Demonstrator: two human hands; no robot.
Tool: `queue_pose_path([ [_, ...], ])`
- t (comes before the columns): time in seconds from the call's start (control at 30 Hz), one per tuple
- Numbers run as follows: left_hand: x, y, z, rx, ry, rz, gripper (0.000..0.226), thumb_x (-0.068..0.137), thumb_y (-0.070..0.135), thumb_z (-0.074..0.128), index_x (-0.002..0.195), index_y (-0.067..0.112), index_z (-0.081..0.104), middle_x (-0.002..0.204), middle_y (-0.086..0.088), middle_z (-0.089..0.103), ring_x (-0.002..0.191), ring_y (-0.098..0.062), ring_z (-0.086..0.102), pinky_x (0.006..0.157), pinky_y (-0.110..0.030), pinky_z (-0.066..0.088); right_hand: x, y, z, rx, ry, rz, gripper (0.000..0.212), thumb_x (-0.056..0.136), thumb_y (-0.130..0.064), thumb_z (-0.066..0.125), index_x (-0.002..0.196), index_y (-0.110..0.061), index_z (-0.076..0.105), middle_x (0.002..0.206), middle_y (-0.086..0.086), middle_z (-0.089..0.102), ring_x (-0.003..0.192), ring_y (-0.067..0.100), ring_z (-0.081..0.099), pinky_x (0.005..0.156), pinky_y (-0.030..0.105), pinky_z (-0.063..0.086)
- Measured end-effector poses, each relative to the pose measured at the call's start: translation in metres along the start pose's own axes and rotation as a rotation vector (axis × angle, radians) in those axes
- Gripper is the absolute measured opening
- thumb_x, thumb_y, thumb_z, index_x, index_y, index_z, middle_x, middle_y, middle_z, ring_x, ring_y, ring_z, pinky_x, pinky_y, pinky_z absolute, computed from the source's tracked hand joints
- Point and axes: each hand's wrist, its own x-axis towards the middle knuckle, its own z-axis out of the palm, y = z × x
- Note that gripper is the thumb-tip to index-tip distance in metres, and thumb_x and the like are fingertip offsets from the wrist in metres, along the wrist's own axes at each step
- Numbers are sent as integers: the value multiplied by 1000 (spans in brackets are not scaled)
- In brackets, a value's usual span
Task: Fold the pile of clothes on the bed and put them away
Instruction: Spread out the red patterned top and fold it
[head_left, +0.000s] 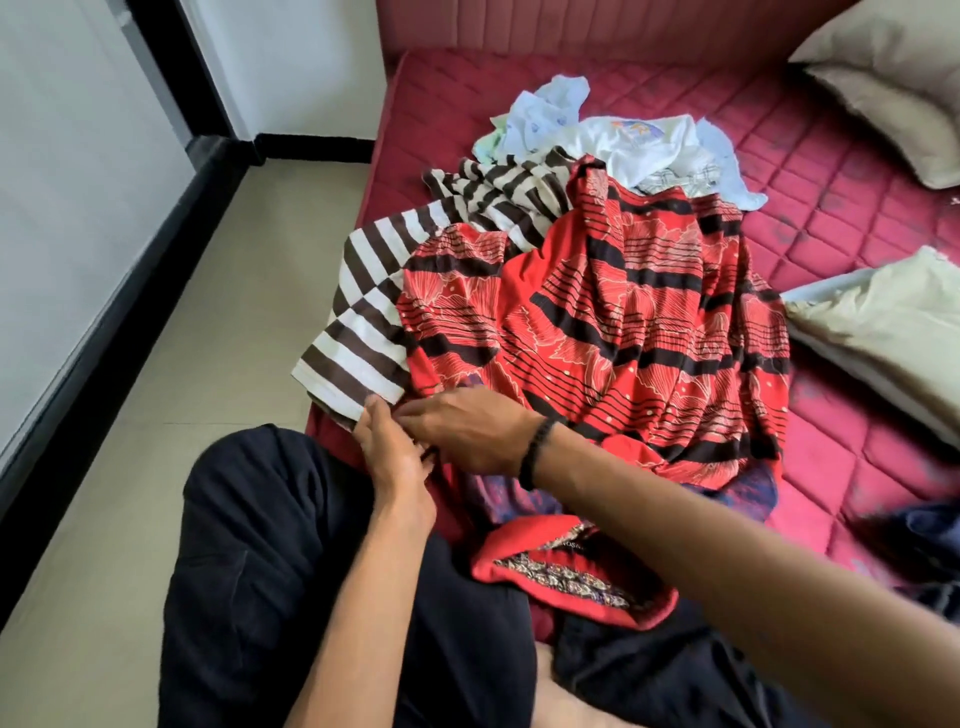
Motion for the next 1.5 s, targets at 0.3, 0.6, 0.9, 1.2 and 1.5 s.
queue_pose_path([
  [0.3,5,-18,7,212,-136,90,39,104,5,37,137,17,53,121,-14,67,102,-28,69,72,-21,56,12,55,-89,-259,-251,86,27,98,-7,52,115,-15,72,113,11,66,101,33,67,75,40,53],
  [0.6,-58,-76,31,844,-1202,211,79,76,5,84,142,23,45,117,2,70,99,-4,65,90,-21,53,-56,60,-260,-62,390,253,14,97,-11,48,104,-12,61,78,-4,65,68,9,57,68,25,46],
  [0.9,-95,-10,172,605,-839,677,74,69,59,85,129,21,64,123,7,72,115,-7,68,104,-31,51,-133,42,-417,25,904,434,18,94,-10,46,102,-13,62,86,12,73,68,25,74,66,47,63],
  [1.2,-160,168,201,536,-1281,468,40,84,13,76,123,3,72,122,-17,73,102,-23,69,96,-34,56,-222,91,-516,83,1451,712,22,95,-8,48,103,-7,69,102,22,72,87,35,72,71,38,64],
  [1.5,-213,375,195,766,-686,1147,24,74,17,88,89,6,73,77,3,74,60,-6,63,55,-11,49,-301,94,-481,-517,1066,633,29,79,-29,73,102,-13,67,92,12,67,94,34,64,87,37,48],
])
